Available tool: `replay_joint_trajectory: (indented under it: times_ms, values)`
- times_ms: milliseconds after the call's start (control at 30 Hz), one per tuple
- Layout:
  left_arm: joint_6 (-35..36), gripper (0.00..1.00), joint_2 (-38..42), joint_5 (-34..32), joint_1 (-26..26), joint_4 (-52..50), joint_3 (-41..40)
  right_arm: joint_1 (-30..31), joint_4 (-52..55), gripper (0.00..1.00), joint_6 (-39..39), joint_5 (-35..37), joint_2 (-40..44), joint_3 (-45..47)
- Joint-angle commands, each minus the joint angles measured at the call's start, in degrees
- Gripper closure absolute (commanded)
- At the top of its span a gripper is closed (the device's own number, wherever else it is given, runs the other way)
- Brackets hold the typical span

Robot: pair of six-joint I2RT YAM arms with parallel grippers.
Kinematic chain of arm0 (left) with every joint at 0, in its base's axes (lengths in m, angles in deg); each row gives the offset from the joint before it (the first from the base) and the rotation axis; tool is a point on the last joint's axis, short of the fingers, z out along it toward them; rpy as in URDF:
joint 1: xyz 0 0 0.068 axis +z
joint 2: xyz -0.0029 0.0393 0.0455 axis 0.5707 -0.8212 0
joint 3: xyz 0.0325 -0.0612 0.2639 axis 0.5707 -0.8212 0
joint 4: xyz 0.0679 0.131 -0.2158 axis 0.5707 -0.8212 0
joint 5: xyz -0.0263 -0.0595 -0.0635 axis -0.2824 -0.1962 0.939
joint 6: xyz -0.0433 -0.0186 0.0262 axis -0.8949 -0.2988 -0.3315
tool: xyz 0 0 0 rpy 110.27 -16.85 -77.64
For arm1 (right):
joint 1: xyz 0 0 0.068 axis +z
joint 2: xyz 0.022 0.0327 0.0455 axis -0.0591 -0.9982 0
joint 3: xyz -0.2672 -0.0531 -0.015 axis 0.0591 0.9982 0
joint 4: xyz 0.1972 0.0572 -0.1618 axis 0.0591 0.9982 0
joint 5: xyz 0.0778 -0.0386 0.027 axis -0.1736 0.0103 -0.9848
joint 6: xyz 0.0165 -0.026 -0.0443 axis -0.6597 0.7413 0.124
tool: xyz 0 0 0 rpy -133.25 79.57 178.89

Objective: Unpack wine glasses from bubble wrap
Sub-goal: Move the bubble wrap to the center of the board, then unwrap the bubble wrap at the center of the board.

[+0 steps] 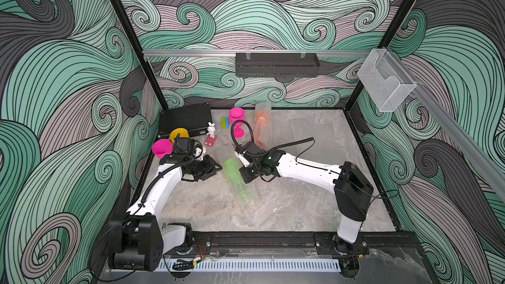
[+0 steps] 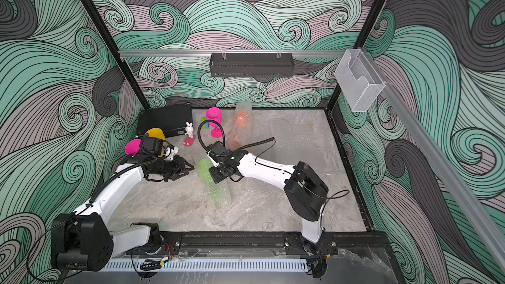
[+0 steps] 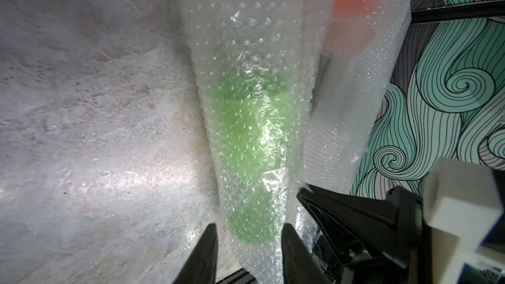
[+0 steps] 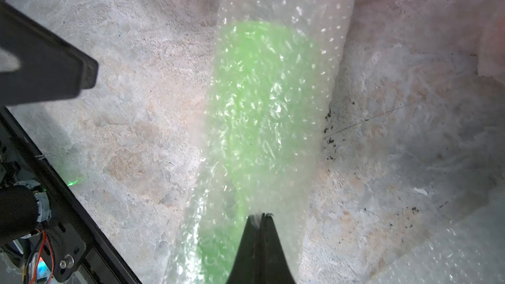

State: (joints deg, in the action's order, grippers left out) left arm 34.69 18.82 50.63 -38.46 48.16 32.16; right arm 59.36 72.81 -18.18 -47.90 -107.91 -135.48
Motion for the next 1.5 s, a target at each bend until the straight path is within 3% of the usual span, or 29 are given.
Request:
replay_joint_trajectory:
  times_ms: [0, 433, 767, 1033, 1100, 1467]
  values:
    - [-1.57, 0.6, 0.34, 2.47, -1.9, 2.7, -0.83, -0.37, -0.51, 1.0, -2.0, 1.3, 1.93, 2.16]
    - [-7.28, 0.49, -3.22, 1.19, -12.68, 13.21, -4.86, -0.78, -1.58, 1.0, -2.16, -0.98, 3.16, 4.27]
    - [-6.84, 0.5, -8.48, -2.18, -17.51, 15.09, -5.15, -0.86, -2.14, 0.99, -1.73, -1.98, 3.47, 4.67]
    - [-6.09, 0.66, -10.16, -3.34, -18.14, 15.17, -4.97, -0.91, -2.07, 0.86, -0.86, -2.22, 1.48, 3.16]
    - [-6.09, 0.69, -9.75, -3.34, -18.42, 15.38, -4.81, -0.86, -2.41, 0.78, -0.68, -1.96, 1.33, 2.8]
    - [-6.44, 0.75, -8.06, -3.55, -18.87, 14.87, -3.41, -0.69, -2.43, 0.64, 0.07, -2.14, -1.64, 0.26]
